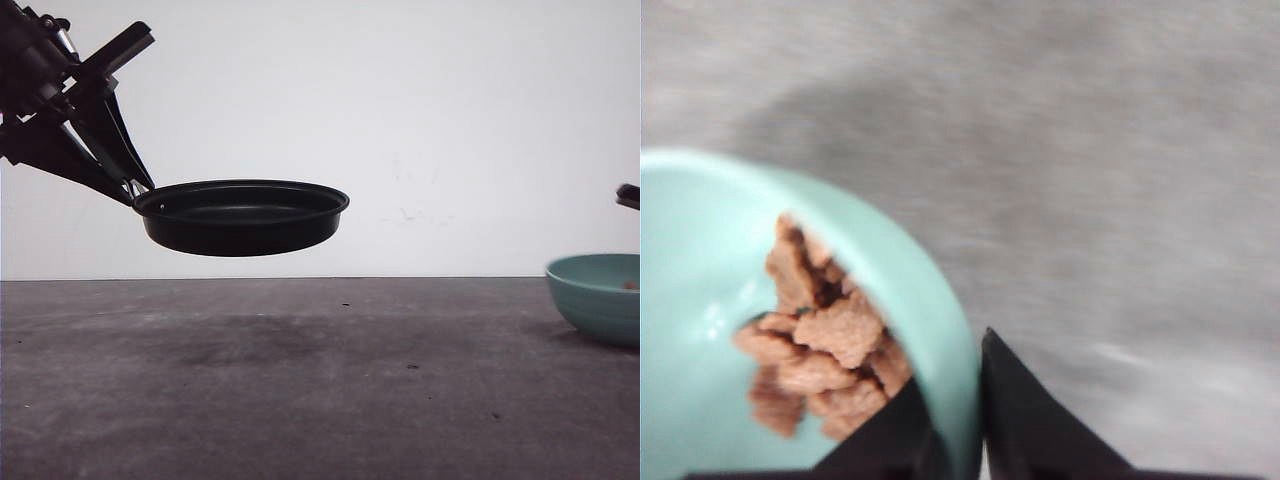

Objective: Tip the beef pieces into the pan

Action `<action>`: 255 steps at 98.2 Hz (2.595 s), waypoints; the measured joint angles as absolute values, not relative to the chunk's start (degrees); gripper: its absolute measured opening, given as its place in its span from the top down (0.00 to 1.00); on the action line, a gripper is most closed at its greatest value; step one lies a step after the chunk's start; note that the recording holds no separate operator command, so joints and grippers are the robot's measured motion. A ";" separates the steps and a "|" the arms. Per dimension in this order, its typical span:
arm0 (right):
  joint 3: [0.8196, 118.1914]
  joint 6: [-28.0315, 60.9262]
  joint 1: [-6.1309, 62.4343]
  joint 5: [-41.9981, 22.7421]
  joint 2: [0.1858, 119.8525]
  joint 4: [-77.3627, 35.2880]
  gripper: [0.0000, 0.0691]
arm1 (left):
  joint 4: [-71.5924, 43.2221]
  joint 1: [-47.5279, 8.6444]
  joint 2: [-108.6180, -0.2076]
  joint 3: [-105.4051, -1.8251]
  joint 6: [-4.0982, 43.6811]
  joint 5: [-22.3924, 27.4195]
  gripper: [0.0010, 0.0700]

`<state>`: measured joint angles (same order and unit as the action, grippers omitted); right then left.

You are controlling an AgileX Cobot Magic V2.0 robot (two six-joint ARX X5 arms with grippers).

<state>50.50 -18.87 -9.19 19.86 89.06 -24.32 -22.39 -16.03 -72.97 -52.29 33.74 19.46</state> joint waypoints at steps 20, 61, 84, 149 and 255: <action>50.46 -19.03 -5.58 22.17 83.77 -21.89 0.97 | -23.05 -17.26 -72.97 -52.29 33.74 19.46 0.93; 50.46 -28.71 16.75 22.63 70.22 -13.08 0.97 | -24.27 -21.98 -76.58 -52.29 33.95 20.34 0.93; 50.46 -31.75 29.21 13.32 69.43 -11.88 0.97 | -26.44 -22.04 -79.79 -52.29 34.96 27.18 0.93; 50.46 -9.80 49.50 -32.64 71.96 -5.72 0.97 | -27.70 -22.06 -80.29 -52.29 37.19 27.59 0.93; 50.46 28.51 55.09 -37.41 77.56 10.94 0.97 | -27.66 -21.98 -80.29 -52.71 38.41 27.09 0.93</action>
<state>50.46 28.51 55.09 -37.41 77.56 10.94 -27.66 -21.98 -80.29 -52.71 38.41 27.09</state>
